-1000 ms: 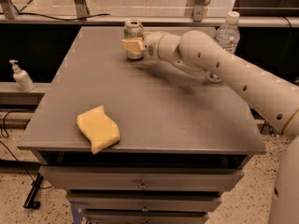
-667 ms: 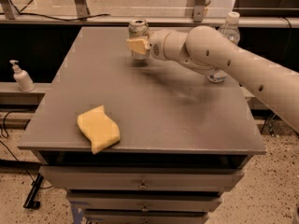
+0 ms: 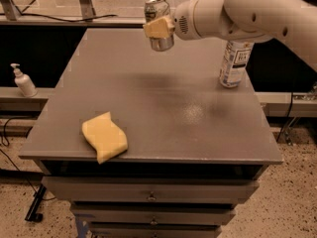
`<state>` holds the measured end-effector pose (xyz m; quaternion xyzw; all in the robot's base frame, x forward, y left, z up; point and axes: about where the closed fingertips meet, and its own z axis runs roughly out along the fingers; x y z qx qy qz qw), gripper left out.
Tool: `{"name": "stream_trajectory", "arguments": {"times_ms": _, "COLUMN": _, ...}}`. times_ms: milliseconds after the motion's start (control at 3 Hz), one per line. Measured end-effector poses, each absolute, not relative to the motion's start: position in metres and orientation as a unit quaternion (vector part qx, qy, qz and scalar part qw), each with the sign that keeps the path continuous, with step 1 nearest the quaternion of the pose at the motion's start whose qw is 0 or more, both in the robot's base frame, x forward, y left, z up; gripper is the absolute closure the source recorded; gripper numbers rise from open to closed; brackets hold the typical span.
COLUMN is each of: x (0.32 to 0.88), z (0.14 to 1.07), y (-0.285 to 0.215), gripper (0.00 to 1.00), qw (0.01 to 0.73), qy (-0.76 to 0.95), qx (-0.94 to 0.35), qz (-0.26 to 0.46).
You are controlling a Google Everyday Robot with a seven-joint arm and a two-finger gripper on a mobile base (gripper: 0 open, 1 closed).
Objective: Knock 7up can over
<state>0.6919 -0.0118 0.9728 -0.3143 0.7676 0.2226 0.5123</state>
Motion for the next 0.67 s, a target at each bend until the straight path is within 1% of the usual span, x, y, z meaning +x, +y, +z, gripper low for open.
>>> {"name": "stream_trajectory", "arguments": {"times_ms": 333, "x": 0.6881, "z": 1.001, "y": -0.0246, "gripper": 1.0, "qw": 0.479, "qy": 0.787, "qx": -0.338, "qz": 0.191}}
{"name": "stream_trajectory", "arguments": {"times_ms": 667, "x": 0.684, "z": 0.9967, "y": -0.0242, "gripper": 1.0, "qw": 0.422, "qy": 0.81, "qx": -0.378, "qz": 0.154}}
